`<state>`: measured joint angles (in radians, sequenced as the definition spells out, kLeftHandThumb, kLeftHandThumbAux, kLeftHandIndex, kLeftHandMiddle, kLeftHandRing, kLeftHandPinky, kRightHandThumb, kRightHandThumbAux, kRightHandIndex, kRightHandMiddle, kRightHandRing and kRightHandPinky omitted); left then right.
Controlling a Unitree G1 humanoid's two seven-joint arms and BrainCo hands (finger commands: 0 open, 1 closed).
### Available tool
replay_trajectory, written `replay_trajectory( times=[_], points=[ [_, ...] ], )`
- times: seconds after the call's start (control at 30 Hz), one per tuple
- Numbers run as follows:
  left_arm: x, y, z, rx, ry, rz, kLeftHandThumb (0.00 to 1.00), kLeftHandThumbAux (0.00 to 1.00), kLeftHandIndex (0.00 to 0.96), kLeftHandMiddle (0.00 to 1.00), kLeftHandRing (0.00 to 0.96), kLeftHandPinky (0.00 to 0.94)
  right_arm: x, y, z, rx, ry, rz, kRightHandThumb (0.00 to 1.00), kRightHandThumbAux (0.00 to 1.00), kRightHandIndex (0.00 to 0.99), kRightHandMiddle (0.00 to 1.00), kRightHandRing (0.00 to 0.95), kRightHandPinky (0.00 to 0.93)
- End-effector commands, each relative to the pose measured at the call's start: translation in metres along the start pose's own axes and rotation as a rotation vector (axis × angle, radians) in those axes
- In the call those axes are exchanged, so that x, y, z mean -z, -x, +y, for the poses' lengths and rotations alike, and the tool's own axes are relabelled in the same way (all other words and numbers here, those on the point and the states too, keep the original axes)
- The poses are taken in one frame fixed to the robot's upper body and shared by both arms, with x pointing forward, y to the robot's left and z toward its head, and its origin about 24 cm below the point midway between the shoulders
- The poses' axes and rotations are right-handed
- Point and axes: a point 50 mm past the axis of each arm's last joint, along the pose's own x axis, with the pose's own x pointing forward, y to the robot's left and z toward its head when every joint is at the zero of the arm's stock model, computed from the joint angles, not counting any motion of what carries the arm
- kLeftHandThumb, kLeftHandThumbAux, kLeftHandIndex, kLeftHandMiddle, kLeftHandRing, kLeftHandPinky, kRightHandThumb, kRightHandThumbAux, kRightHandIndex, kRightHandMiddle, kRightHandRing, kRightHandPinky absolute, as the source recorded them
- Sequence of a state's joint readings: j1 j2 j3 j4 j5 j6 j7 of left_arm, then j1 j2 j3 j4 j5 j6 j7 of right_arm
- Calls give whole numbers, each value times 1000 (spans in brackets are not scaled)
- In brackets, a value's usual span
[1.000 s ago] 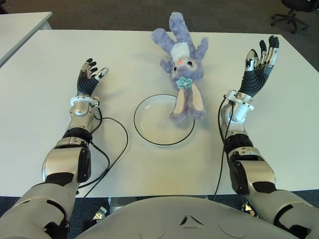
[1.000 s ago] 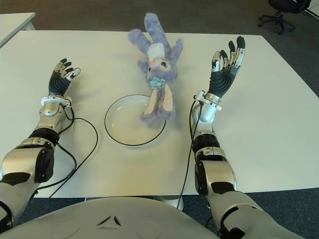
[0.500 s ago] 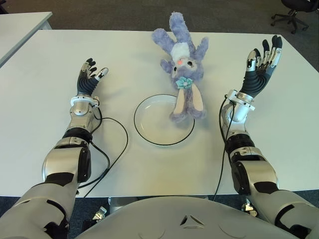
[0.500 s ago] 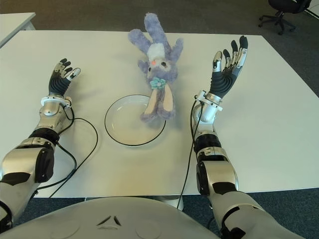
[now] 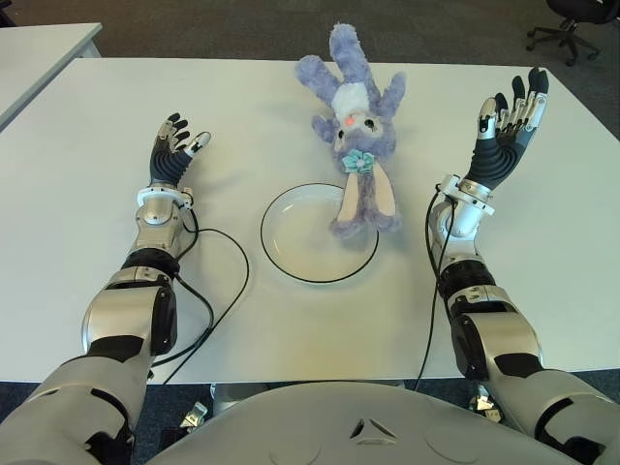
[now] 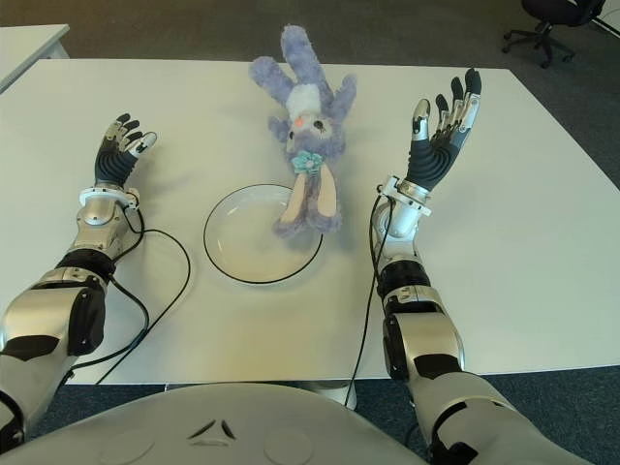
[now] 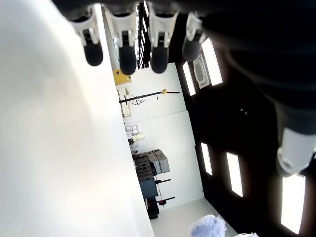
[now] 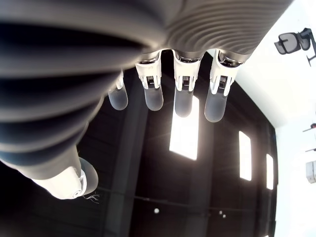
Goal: Put the doll into the plate.
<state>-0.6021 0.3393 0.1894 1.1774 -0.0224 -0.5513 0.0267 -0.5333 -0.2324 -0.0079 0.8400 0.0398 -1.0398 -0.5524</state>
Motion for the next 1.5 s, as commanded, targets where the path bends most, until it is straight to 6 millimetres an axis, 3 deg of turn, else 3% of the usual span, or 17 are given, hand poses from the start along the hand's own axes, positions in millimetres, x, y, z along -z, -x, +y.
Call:
replay_trajectory(
  times=[0.03, 1.17, 1.5],
  points=[
    [45, 31, 9, 19, -3, 178, 0, 544, 0, 127, 122, 96, 18, 248, -126, -296, 496, 814, 494, 600, 20, 60, 81, 148],
    [43, 29, 4, 24, 6, 177, 0, 538, 0, 117, 109, 79, 8, 275, -117, -481, 669, 747, 354, 593, 67, 97, 110, 149],
    [42, 28, 4, 20, 3, 172, 0, 538, 0, 129, 122, 96, 8, 279, -115, -484, 692, 744, 391, 605, 63, 90, 99, 148]
  ],
)
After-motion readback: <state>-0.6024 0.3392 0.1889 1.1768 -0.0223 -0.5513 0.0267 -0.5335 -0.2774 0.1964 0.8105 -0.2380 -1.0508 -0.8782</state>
